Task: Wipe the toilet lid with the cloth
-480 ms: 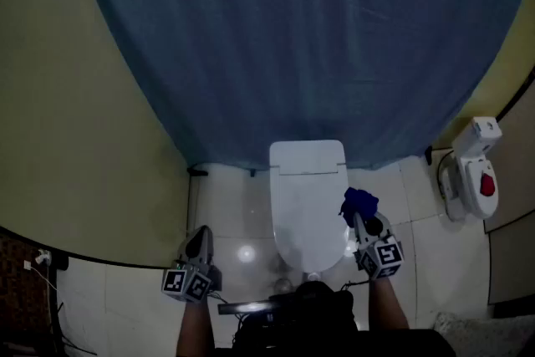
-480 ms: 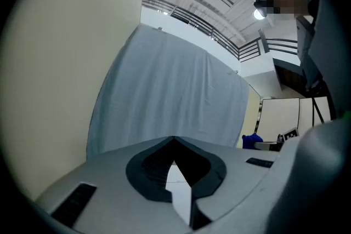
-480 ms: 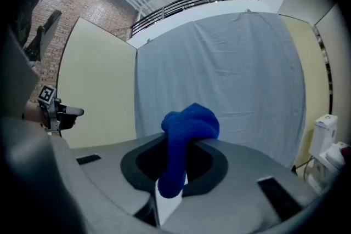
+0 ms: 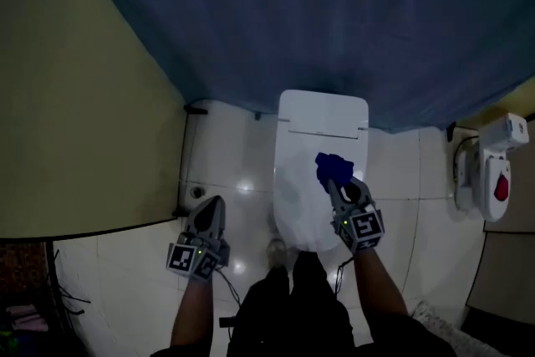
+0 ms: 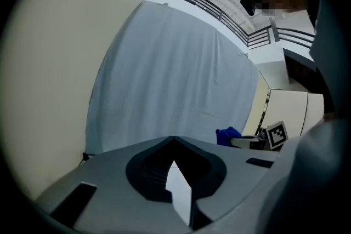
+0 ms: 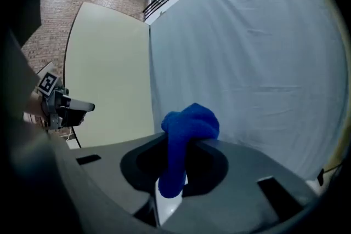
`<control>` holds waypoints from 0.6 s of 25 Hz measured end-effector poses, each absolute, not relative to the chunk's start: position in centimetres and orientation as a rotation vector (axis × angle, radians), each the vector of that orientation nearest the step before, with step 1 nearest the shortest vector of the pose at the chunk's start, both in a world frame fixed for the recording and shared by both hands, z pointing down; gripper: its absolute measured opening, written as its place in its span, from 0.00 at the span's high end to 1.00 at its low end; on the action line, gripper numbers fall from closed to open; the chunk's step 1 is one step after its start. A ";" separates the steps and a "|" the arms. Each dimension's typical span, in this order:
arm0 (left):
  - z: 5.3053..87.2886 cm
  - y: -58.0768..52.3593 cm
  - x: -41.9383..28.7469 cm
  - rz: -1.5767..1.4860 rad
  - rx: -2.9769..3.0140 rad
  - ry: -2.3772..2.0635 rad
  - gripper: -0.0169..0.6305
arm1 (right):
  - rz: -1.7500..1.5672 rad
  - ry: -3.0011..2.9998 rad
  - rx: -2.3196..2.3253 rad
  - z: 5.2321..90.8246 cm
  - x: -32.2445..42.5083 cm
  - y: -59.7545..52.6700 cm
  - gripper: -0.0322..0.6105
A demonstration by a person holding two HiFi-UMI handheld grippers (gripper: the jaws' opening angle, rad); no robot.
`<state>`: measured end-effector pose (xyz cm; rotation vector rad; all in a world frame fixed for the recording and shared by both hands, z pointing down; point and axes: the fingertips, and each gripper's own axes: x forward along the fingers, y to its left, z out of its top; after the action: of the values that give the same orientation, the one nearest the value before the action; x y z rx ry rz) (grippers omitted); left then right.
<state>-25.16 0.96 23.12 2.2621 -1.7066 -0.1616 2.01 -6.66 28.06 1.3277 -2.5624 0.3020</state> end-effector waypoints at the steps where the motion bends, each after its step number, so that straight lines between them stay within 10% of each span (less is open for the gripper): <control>1: 24.3 -0.2 -24.8 -0.162 2.240 -1.710 0.99 | 0.325 -2.566 1.294 29.6 1.1 -7.7 0.86; 15: 40.4 -5.1 -22.2 0.029 1.978 -1.698 0.99 | 0.870 -2.432 1.003 51.7 -10.0 -20.8 0.86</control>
<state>-22.20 -5.09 40.39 1.9781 -1.6983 0.0285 -10.01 -20.79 51.70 1.0028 -2.4318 0.8698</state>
